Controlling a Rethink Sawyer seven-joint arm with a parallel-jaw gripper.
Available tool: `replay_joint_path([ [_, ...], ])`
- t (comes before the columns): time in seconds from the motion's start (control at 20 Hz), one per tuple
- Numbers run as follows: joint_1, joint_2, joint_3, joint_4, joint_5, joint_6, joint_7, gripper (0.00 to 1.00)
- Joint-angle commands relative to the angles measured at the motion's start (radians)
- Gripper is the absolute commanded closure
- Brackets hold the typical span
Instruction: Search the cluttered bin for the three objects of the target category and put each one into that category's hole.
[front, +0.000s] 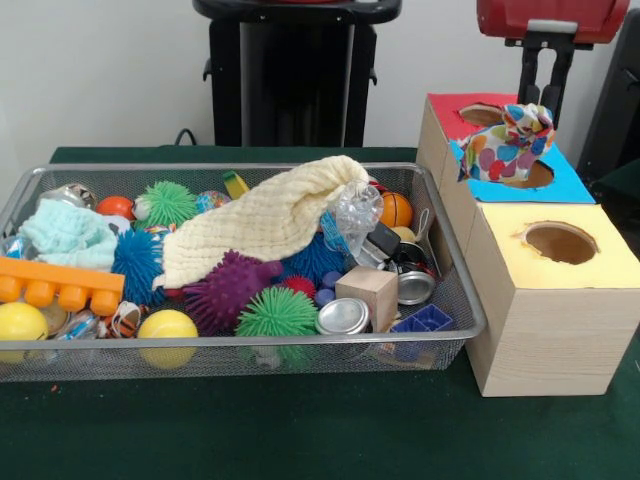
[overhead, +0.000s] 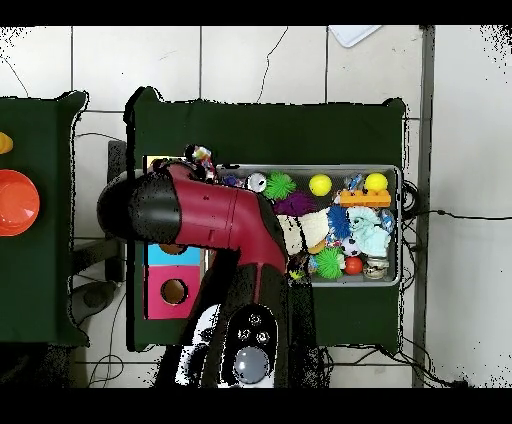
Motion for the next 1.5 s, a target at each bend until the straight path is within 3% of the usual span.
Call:
replay_joint_path([
  [0.05,-0.026,0.019,0.094,0.123,0.056,-0.066,0.222,1.00],
  [0.65,-0.037,0.003,0.133,0.194,0.127,-0.133,0.229,1.00],
  [0.85,-0.057,0.001,0.178,0.238,0.163,-0.179,0.232,1.00],
  [1.5,-0.084,0.015,0.228,0.274,0.180,-0.271,0.226,1.00],
])
